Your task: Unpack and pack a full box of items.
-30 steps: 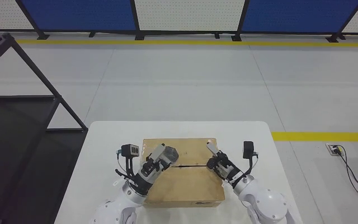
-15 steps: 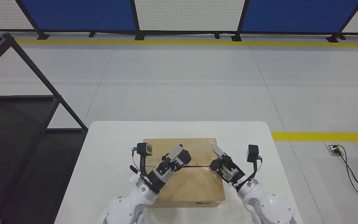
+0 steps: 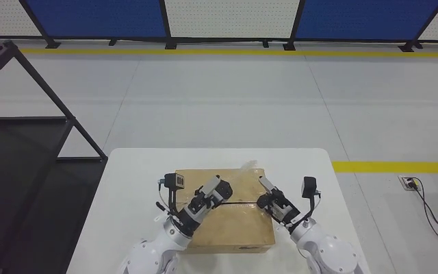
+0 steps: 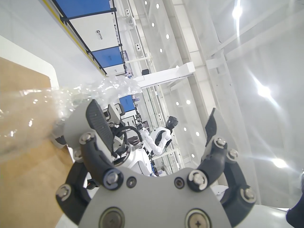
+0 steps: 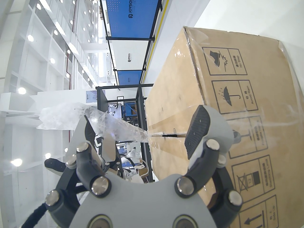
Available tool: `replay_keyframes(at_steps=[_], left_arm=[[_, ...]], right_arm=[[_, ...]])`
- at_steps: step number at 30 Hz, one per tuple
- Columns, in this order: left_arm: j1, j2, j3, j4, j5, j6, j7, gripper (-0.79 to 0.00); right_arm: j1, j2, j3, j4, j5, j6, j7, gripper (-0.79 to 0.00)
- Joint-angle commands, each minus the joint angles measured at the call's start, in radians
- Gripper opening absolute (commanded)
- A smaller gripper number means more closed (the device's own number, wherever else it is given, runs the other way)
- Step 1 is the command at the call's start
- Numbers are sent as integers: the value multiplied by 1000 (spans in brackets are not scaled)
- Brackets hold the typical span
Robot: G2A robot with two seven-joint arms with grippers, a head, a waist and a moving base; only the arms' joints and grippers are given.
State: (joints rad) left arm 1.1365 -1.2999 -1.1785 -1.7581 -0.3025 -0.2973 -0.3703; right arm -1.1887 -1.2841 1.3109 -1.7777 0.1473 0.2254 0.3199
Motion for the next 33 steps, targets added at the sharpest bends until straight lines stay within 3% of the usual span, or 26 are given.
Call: replay_keyframes(at_steps=[1,11,20,27,33], left_arm=[[15,2,-11,-21,-7,-5,-9,0],[124,15,-91,-158,-68,-40,-66,0],[237,34,-301,-247,-182,-102,-75,0],[306,48,-515,-190,-291,-121,-83,0],[294,67,-633,-62,-282,-28,-166,0]], right_arm=[[1,0,-1,0,-2,0,0,0],[3,2,-7,-14,-25,-18,20,0],[9,1,-16,-13,-38,-41,22,0],[20,1,-20,-11,-51,-47,36,0],[32,2,-28,-9,-67,-47,48,0]])
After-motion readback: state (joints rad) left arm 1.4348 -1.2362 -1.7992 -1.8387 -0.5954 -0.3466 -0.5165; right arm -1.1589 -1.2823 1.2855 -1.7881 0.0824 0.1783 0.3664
